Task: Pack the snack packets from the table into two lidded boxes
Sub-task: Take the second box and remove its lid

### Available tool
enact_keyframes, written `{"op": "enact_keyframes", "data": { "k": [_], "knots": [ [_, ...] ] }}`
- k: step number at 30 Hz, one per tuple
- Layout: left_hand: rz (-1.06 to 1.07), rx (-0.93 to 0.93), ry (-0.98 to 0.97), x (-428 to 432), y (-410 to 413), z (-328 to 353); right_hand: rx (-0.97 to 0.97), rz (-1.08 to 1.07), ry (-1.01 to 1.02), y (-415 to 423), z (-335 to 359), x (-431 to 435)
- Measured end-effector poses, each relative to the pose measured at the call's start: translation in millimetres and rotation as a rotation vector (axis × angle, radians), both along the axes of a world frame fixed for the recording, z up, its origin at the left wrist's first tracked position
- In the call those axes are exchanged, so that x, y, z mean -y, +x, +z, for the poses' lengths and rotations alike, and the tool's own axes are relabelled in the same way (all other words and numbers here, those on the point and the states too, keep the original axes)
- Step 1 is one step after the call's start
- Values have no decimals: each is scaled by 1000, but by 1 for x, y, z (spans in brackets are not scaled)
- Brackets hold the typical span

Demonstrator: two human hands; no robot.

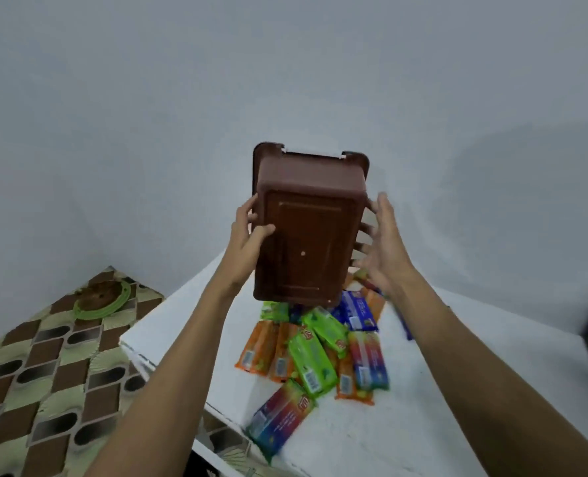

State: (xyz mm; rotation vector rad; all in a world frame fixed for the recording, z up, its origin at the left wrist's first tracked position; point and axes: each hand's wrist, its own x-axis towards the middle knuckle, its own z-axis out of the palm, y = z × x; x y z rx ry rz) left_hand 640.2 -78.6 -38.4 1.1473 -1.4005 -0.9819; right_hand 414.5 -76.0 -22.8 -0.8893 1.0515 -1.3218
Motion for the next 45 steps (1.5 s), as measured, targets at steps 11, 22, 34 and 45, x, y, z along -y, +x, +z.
{"op": "enact_keyframes", "data": {
  "k": [11, 22, 34, 45],
  "knots": [
    [-130, -300, 234, -65, -181, 11, -25, -192, 185, -209, 15, -108],
    [-213, -169, 294, -148, -284, -36, -289, -187, 242, -303, -35, -216],
    [-408, 121, 164, -180, -241, -80, -1382, -229, 341, -313, -94, -252],
    [-605, 11, 446, -141, -206, -106, -1720, -127, -183, -308, -105, -290]
  ]
}}
